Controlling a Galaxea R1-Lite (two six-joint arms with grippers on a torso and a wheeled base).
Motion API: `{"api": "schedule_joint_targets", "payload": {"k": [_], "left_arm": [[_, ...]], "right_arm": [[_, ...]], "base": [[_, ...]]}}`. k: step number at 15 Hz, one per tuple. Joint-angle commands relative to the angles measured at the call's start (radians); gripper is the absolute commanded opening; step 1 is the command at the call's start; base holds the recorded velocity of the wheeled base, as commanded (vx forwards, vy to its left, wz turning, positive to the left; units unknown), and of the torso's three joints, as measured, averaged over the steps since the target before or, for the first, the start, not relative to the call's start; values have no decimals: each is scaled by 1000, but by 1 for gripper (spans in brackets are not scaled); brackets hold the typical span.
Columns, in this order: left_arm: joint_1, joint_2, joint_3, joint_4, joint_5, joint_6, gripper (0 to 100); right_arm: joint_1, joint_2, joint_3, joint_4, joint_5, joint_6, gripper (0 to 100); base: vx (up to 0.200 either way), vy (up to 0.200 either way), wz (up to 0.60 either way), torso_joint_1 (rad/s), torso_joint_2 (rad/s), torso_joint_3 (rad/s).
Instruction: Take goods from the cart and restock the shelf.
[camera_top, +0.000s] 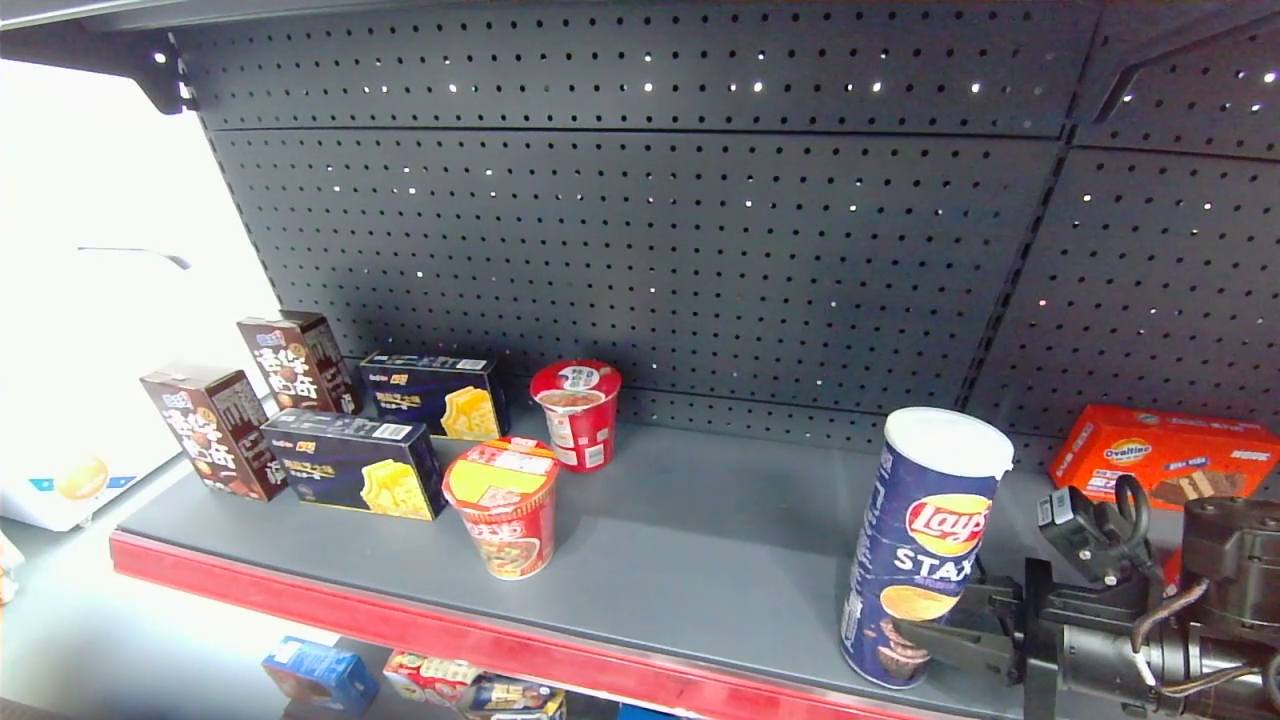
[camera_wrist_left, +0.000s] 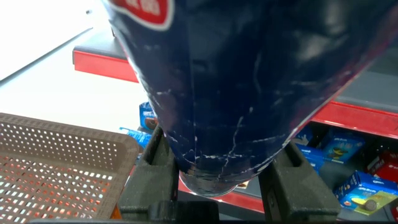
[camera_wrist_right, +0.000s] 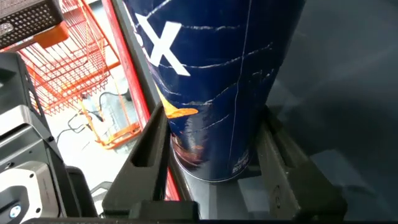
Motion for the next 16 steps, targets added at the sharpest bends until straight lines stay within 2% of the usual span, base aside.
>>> {"api": "schedule_joint_targets", "payload": {"k": [1, 7, 12, 16], "left_arm": [[0, 2, 1, -1, 0, 0, 0], [0, 2, -2, -3, 0, 0, 0], [-1, 2, -3, -6, 2, -14, 0], [-1, 0, -9, -7, 3, -14, 0]], "right_arm": [[5, -1, 16, 1, -6, -2, 100], [2, -38, 52, 1, -8, 0, 100], [-12, -261, 175, 21, -11, 0, 100], [-37, -389, 175, 72, -57, 1, 100]], "base": [[0, 0, 0, 0, 0, 0], [0, 0, 0, 0, 0, 0], [0, 0, 0, 0, 0, 0], [0, 0, 0, 0, 0, 0]]}}
